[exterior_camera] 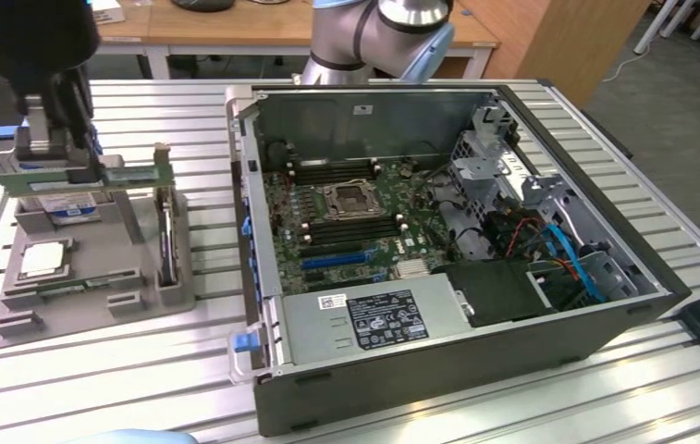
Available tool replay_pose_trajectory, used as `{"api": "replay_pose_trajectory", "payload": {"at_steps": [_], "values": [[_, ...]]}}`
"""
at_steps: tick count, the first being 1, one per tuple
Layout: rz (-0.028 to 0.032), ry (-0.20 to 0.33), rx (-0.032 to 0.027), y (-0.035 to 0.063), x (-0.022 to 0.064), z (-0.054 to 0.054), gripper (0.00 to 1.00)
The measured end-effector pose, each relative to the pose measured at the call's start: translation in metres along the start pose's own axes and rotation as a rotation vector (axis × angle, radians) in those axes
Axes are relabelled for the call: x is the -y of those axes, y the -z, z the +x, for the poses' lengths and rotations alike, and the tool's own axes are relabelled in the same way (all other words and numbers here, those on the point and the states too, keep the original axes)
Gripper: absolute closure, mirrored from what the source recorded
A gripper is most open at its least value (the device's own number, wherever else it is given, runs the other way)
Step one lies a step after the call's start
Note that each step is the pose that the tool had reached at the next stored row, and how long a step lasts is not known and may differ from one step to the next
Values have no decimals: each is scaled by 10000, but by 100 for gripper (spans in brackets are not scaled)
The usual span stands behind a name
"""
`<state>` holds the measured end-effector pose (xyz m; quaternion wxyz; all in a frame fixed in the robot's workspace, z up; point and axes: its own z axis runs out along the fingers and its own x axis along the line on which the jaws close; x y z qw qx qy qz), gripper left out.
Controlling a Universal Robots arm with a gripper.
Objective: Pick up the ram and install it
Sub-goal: 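Pick up the ram and move it above insertion slot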
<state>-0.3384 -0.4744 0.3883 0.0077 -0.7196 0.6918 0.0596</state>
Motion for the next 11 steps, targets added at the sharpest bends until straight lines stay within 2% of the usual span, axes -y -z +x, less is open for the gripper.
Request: {"api": "replay_pose_trajectory", "payload": {"at_steps": [11], "values": [[-250,-14,99,128,349,3,88]]}}
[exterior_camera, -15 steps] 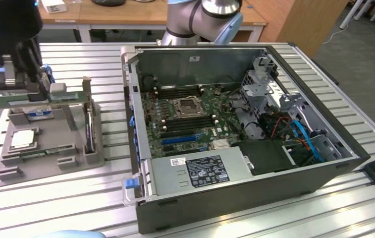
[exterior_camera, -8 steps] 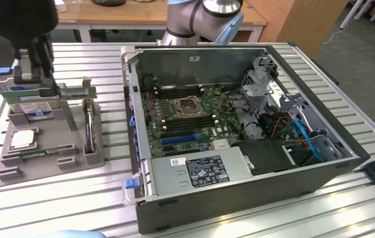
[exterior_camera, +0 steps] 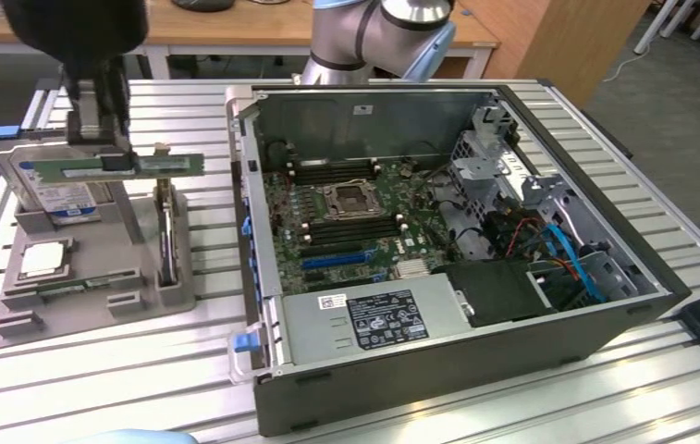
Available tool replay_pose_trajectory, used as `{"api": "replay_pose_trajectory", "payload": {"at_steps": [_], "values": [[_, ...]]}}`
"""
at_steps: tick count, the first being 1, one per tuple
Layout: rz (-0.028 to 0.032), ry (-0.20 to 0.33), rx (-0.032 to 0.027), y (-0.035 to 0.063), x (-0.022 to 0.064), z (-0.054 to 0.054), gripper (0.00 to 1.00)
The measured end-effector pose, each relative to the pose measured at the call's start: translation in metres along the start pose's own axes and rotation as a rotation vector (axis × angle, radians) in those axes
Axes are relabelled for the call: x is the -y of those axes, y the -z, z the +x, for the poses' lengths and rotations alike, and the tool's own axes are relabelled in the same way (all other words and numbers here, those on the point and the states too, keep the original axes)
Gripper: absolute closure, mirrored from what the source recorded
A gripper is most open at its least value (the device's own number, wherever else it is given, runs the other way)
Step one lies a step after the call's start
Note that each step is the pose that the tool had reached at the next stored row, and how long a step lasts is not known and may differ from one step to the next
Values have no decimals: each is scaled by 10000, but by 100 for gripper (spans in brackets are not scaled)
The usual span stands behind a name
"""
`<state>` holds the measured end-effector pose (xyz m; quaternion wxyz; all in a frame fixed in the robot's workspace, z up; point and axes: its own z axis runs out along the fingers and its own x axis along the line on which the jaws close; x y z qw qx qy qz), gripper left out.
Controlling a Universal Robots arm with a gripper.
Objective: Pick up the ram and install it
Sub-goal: 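Pick up the ram and move it above insertion slot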
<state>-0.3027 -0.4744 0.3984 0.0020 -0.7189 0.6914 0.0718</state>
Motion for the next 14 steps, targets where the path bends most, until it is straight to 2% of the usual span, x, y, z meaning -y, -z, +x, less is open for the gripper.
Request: {"api": "replay_pose_trajectory", "payload": {"at_steps": [14], "values": [[-270,-8,122,96,502,13,88]]}}
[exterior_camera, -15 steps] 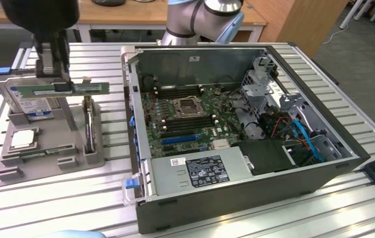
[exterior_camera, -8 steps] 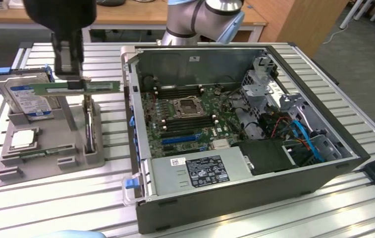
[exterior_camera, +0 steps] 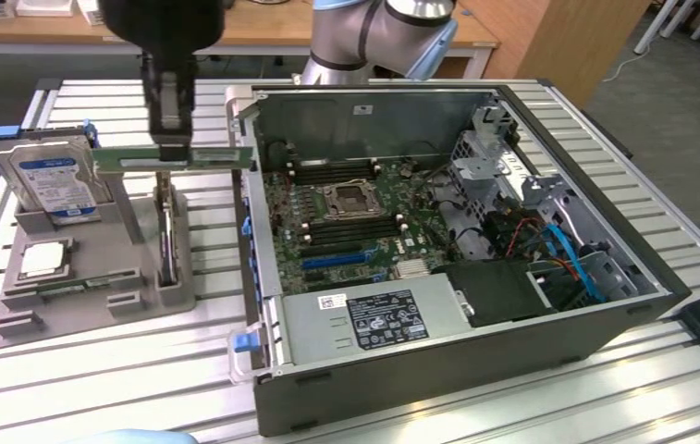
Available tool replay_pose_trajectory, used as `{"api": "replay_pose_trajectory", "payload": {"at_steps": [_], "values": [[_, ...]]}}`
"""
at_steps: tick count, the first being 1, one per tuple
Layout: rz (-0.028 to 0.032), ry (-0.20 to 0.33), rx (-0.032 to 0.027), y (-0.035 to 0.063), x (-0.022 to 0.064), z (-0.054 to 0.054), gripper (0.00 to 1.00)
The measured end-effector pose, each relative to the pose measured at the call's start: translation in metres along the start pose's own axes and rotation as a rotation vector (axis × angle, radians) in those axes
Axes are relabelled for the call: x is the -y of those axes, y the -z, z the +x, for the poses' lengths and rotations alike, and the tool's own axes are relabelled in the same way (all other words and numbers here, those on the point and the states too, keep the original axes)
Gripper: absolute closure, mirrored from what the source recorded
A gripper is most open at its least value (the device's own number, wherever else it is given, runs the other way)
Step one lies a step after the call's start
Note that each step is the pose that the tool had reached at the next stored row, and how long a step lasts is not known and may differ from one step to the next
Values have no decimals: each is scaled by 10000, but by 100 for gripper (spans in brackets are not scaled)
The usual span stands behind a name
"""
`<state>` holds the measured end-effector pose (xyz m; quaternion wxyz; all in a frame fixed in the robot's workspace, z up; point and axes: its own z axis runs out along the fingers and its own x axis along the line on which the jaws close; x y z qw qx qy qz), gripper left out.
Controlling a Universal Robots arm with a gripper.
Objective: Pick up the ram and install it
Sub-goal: 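Pick up the ram and move it above insertion slot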
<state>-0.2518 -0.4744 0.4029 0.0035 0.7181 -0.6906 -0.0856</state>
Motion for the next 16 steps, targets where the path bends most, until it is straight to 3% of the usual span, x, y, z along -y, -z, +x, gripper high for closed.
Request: {"api": "replay_pose_trajectory", "payload": {"at_steps": [16], "values": [[-267,-7,156,126,594,13,88]]}}
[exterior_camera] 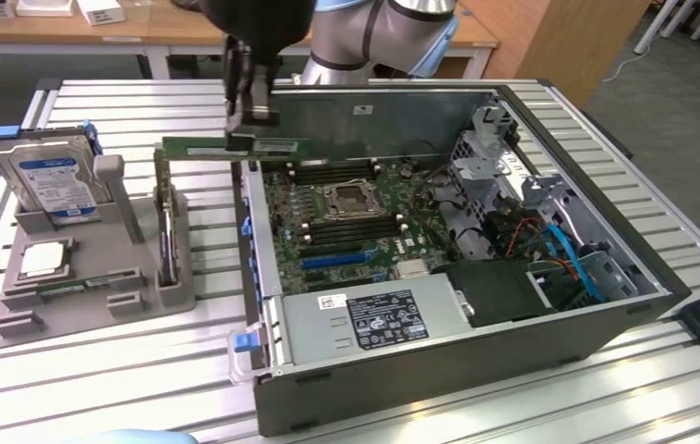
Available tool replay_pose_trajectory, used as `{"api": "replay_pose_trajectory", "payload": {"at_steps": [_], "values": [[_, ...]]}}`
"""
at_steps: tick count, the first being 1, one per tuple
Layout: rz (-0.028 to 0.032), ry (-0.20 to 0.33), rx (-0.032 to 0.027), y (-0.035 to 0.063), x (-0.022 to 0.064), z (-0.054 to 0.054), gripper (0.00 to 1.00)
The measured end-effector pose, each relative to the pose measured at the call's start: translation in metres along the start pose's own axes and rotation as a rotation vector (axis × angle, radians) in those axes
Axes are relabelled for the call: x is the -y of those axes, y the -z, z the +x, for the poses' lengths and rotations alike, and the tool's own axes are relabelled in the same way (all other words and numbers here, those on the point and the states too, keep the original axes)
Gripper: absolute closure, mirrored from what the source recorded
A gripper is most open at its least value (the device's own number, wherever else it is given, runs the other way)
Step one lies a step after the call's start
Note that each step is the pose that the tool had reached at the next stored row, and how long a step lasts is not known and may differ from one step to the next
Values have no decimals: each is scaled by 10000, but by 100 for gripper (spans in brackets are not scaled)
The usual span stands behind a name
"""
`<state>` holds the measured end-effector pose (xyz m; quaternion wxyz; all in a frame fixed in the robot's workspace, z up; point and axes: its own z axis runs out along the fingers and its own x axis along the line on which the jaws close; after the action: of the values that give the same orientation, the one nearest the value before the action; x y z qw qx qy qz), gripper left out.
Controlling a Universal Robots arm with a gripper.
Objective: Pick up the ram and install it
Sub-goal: 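Pick up the ram and move it above insertion slot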
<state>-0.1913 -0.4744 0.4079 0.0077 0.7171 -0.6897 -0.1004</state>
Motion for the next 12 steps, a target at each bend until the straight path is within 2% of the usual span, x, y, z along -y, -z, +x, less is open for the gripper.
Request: {"api": "replay_pose_trajectory", "payload": {"at_steps": [12], "values": [[-164,8,139,93,441,9,88]]}}
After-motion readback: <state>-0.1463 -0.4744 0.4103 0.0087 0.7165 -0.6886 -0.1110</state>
